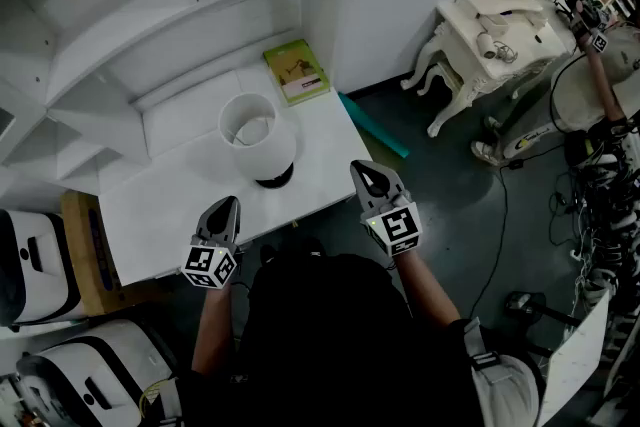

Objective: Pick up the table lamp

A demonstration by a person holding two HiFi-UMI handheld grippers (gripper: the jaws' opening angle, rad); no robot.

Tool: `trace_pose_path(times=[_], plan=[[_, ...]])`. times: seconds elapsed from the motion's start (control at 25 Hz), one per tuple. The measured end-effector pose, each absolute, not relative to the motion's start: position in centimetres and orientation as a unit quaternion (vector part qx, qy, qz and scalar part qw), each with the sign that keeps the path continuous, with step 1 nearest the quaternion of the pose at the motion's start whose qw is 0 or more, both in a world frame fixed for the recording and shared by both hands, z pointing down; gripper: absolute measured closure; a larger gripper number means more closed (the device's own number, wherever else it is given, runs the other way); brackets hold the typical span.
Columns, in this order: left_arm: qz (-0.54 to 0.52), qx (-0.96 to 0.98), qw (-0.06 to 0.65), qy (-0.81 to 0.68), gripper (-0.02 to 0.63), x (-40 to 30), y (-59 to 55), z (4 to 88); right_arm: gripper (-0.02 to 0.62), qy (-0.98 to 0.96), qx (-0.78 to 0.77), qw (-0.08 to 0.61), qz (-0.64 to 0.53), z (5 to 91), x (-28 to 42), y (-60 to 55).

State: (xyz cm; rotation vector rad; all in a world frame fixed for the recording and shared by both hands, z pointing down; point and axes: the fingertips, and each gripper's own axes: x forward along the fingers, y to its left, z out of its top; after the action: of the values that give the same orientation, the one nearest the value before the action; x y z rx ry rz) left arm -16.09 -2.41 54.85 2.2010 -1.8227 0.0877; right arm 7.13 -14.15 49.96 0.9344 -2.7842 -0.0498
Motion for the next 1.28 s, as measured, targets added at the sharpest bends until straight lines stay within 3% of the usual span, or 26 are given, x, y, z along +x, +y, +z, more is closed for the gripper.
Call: trace_pose_path(times=[1.28], plan=[[0.042,0.786,0.159,-0.597,0.592,-16.9,-4.6,58.0,0.588,-0.934,0.335,0.114,-0.036,49.1,5.7,-13.9]])
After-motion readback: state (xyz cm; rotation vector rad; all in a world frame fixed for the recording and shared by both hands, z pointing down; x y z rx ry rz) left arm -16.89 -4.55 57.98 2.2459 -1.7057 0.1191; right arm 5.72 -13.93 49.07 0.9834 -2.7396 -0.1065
